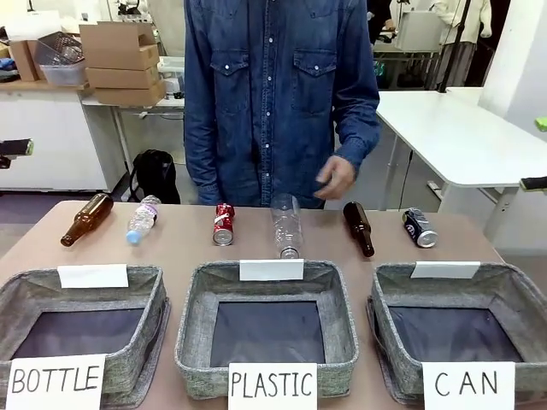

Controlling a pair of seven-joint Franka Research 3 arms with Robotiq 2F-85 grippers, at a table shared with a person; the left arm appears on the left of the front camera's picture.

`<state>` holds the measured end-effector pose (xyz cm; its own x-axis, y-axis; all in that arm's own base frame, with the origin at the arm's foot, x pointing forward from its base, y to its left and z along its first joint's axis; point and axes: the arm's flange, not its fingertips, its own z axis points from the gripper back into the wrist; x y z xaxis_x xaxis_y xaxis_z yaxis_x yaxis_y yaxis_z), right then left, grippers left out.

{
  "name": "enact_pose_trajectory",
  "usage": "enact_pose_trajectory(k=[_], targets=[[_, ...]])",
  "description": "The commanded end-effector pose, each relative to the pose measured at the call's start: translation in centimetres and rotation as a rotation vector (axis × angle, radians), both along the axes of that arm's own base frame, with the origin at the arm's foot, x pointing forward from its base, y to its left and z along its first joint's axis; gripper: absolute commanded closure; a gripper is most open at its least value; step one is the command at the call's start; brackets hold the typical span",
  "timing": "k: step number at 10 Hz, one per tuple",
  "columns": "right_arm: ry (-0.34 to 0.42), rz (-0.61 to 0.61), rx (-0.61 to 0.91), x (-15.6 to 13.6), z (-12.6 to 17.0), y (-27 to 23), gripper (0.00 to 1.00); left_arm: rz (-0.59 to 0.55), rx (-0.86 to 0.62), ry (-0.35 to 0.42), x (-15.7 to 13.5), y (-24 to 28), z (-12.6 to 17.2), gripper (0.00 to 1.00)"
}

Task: Sort the can waste into the basket.
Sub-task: Pick up the can waste from the table and place it in the right Fabric basket.

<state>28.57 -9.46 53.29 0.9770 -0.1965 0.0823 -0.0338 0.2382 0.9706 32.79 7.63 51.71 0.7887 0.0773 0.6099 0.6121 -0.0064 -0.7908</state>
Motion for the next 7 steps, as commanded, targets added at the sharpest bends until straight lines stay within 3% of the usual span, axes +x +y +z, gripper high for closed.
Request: enact_pose_trajectory(k=[1,3,4,7], targets=[[-0.026,0.009,0.003,0.4,0.2,-0.1,0.0,-0.001,-0.002,-0.001,-0.1,0.0,0.1,0.0],[-0.026,0.009,0.003,0.4,0.2,-0.1,0.0,-0.13,0.193,0.107,5.2,-4.2,1.2,0.0],[-0.026,0.009,0.003,0.4,0.2,-0.1,0.0,-0.138,0.245,0.148,8.3,-6.7,1.3,0.0],[-0.026,0.009,0.003,0.4,0.2,-0.1,0.0,-0.17,0.411,0.287,15.1,-15.0,-2.2,0.0]])
